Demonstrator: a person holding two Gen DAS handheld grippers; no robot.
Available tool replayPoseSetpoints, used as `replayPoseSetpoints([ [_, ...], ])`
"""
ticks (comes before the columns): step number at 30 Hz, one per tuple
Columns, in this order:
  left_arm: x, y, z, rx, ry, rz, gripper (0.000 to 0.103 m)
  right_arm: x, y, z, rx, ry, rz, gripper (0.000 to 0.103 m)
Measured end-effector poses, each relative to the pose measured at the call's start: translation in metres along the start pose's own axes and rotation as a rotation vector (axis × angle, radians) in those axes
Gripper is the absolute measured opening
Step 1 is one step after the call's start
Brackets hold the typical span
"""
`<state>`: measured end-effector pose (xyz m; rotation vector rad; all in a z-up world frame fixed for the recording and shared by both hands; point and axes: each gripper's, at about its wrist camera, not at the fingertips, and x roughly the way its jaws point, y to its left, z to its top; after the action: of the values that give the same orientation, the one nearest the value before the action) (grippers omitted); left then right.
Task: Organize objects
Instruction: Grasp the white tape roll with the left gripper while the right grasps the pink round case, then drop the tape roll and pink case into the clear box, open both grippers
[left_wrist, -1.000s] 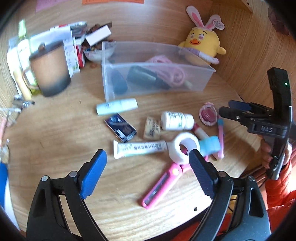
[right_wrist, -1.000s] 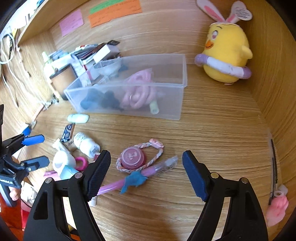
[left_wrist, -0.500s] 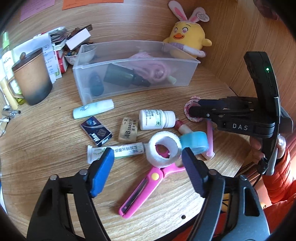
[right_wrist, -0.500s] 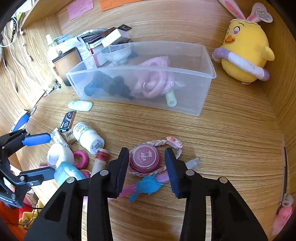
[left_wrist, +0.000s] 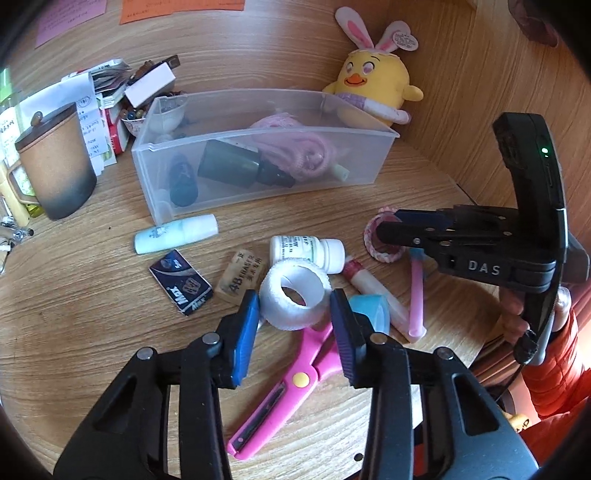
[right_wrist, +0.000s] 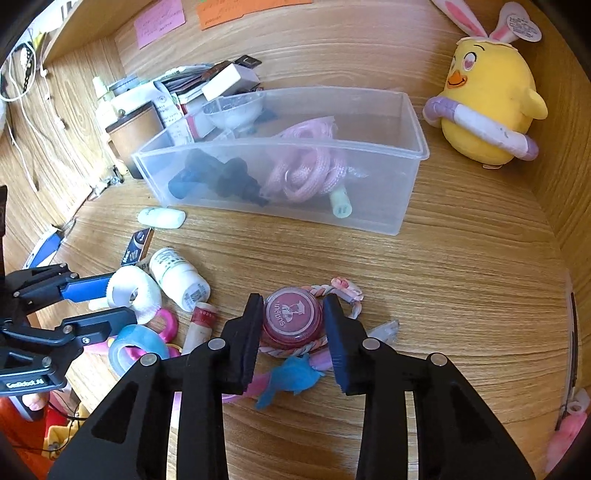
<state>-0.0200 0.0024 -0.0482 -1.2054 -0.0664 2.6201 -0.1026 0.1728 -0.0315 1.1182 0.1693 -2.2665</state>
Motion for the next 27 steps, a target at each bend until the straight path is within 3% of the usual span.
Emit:
replayPoseSetpoints([
  [13, -0.027, 0.018, 0.029, -0.033, -0.118, 0.025, 0.039, -0.029, -0.002, 0.023, 0.017, -0.109, 0.007, 0.03],
  [27, -0.022, 0.06, 0.08, -0.103, -0.161, 0.083, 0.039, -0.036, 0.005, 0.079, 0.028, -0.218, 0.031, 0.03],
])
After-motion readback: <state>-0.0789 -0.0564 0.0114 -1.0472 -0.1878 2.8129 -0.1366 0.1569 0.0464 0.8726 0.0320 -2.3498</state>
